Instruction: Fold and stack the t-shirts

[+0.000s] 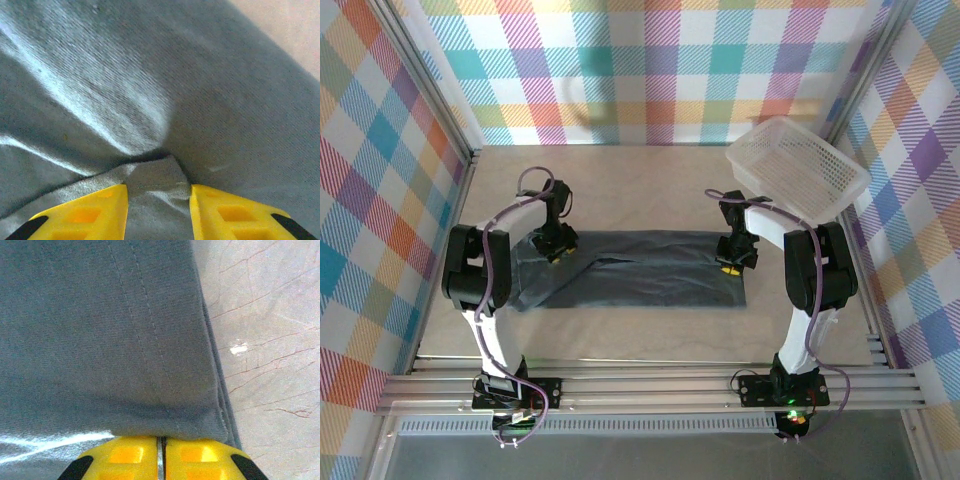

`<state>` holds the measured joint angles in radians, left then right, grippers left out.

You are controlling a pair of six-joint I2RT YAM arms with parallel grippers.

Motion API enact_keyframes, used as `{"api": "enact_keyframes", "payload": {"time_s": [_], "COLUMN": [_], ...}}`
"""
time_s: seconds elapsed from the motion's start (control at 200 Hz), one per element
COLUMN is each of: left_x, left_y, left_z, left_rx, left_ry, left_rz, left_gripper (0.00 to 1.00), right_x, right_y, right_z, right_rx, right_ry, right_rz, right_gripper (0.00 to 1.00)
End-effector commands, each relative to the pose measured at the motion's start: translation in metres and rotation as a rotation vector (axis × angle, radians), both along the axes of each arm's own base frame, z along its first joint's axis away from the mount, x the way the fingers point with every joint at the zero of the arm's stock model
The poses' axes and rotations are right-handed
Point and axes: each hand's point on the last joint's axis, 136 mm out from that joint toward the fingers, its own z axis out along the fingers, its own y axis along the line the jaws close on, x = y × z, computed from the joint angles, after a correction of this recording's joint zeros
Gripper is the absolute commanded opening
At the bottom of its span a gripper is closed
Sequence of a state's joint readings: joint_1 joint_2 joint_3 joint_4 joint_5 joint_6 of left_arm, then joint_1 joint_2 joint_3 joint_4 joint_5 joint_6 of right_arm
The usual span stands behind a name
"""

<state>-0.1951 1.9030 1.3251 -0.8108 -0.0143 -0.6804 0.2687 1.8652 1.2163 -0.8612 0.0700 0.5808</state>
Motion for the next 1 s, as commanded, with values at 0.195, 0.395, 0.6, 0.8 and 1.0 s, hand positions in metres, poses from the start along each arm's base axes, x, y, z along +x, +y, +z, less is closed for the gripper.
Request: {"api": "enact_keyframes", "payload": {"time_s": [0.195,0.395,0.6,0.8,1.0], "left_x": [0.013,0.006,0.012,0.012,0.006], "left_y": [-0.004,-0.004,-0.006,-0.007,-0.009], "left_z": [0.022,0.024,0.009,0.0,0.013], "left_rx": [0.018,0.016,0.012,0.013,0.009], "left_ry": [-0.081,-0.054,-0.033,-0.029,-0.037], "left_rz": [0.039,0.1,0.119,0.139,0.122], "left_gripper": [0.45,0.44,0.43,0.32,0.06], "right_x": [0.0,0.001,0.0,-0.001,0.001], "right_y": [-0.003,-0.002,-0.002,-0.003,-0.002], "right_z": [0.009,0.009,0.008,0.01,0.012], "right_rx": [-0.003,-0.001,0.0,0.0,-0.001], "right_ry": [-0.013,-0.016,-0.015,-0.02,-0.03], "right_rz": [0.021,0.021,0.021,0.021,0.024], "right_gripper": [0.12,0.12,0.12,0.12,0.12]}}
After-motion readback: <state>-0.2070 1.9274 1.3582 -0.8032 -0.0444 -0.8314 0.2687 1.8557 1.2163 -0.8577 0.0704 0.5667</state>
